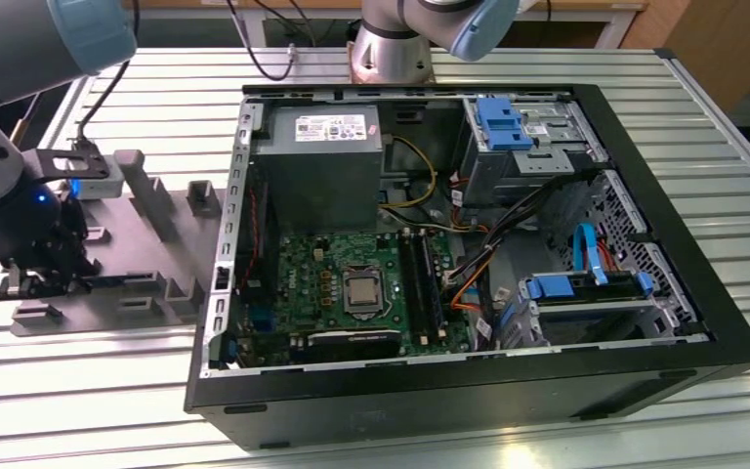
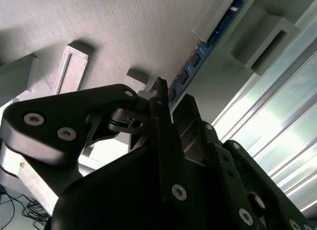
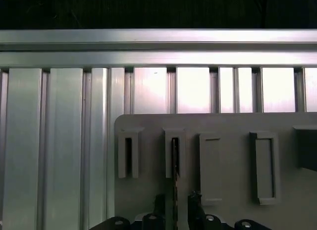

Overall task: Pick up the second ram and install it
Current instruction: 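Pick up the second ram and move it above second insertion slot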

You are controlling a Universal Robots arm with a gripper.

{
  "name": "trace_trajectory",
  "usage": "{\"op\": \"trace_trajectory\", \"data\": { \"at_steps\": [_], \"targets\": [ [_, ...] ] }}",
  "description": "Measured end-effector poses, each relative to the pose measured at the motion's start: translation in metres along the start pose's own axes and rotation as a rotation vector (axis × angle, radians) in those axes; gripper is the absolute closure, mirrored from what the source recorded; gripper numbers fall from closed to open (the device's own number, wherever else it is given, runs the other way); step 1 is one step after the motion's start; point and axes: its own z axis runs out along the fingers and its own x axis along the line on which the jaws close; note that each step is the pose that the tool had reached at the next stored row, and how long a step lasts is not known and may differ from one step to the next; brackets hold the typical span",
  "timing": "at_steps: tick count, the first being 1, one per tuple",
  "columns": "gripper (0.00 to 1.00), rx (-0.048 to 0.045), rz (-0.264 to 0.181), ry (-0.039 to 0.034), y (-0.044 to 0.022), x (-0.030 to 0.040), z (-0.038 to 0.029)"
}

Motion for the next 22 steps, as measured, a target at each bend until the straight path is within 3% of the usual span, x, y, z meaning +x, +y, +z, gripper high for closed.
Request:
{"op": "trace_trajectory", "data": {
  "at_steps": [2, 3, 22],
  "targets": [
    [0.69, 0.0, 0.0, 0.0, 0.0002, 0.0, 0.0003],
    [0.76, 0.0001, 0.0, 0.0, 0.0003, 0.0001, 0.0005],
    [0.76, 0.0006, 0.0, 0.0, 0.0014, 0.0004, 0.0015]
  ]
}}
